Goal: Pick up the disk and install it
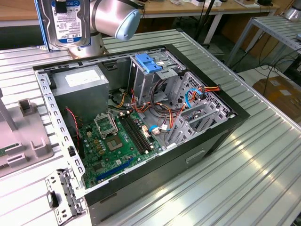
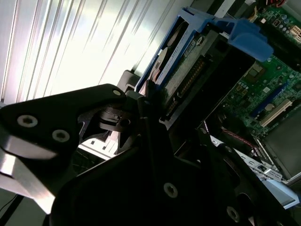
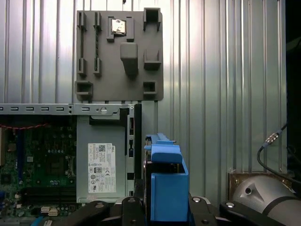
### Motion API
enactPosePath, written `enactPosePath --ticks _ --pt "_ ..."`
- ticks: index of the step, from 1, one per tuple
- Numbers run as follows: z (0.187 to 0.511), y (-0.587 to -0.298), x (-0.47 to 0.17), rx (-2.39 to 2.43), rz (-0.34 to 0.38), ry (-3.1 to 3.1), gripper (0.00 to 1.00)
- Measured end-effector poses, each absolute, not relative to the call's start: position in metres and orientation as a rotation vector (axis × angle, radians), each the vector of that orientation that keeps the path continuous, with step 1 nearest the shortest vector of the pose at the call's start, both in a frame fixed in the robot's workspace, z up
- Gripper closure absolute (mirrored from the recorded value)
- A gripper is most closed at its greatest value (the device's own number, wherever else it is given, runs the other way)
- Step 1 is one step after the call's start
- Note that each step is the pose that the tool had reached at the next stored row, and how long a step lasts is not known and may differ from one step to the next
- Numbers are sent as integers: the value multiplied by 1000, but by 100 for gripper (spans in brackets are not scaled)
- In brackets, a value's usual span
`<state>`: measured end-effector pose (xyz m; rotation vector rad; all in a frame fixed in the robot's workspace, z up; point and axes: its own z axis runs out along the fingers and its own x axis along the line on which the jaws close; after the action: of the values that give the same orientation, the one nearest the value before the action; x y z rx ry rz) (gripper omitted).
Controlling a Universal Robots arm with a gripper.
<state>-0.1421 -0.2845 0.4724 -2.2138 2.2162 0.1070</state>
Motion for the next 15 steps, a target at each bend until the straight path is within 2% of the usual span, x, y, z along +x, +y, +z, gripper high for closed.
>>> enactPosePath --ticks 6,15 --pt "471 -301 -122 -2214 107 2216 64" --pt "471 -304 -117 -2214 107 2216 64"
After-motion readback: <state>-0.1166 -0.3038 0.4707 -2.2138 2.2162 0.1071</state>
